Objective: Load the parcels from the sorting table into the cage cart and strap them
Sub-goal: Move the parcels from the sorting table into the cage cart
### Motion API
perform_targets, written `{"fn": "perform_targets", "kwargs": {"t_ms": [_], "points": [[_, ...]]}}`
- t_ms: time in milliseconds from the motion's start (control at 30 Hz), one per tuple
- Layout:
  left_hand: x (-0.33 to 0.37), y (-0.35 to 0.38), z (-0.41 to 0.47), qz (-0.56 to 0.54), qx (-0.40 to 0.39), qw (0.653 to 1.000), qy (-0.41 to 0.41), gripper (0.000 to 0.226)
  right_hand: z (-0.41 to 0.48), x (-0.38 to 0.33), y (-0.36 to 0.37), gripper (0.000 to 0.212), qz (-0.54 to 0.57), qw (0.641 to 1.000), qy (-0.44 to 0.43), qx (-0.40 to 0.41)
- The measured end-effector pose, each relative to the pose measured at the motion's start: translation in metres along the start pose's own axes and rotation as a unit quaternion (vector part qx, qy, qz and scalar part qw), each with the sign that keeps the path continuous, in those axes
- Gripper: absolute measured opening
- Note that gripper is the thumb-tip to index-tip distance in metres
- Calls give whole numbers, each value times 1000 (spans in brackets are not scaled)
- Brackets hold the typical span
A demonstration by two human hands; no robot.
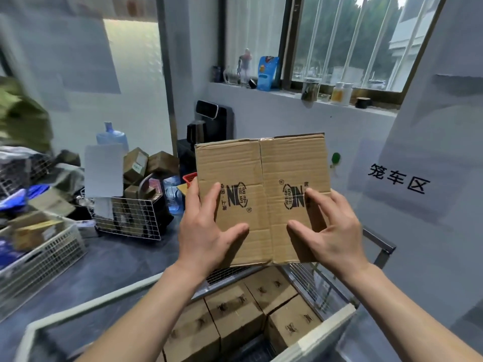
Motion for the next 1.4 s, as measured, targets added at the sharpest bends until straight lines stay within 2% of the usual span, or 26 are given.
{"fn": "perform_targets", "kwargs": {"t_ms": [133, 400, 667, 867, 1067, 1233, 1400], "points": [[-15, -1, 7, 32, 17, 999, -22, 99, 7, 8, 30, 70, 26, 1000, -9, -12], [-78, 18, 19, 44, -1, 995, -85, 98, 12, 26, 102, 64, 48, 995, 18, -80], [-145, 59, 28, 46, -64, 987, -143, 100, 4, 53, 165, 49, 16, 988, 77, -132], [-202, 94, 5, 61, -126, 969, -203, 101, -36, 78, 221, 48, 15, 969, 131, -209], [-264, 137, -45, 85, -190, 933, -294, 102, -97, 113, 280, 45, 11, 932, 176, -318], [-312, 193, -106, 89, -264, 876, -395, 102, -171, 160, 334, 46, 27, 871, 209, -445], [-349, 257, -161, 105, -317, 822, -461, 99, -243, 212, 373, 43, 46, 818, 229, -525]]}}
Point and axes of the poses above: each hand's wrist, its own z-axis towards the middle knuckle, its own y-axis out of the palm, x = y × z, the point moved 8 cm from there along z, towards the middle knuckle, and after that the axes turned 12 degrees about -y, right-handed, at the moved point
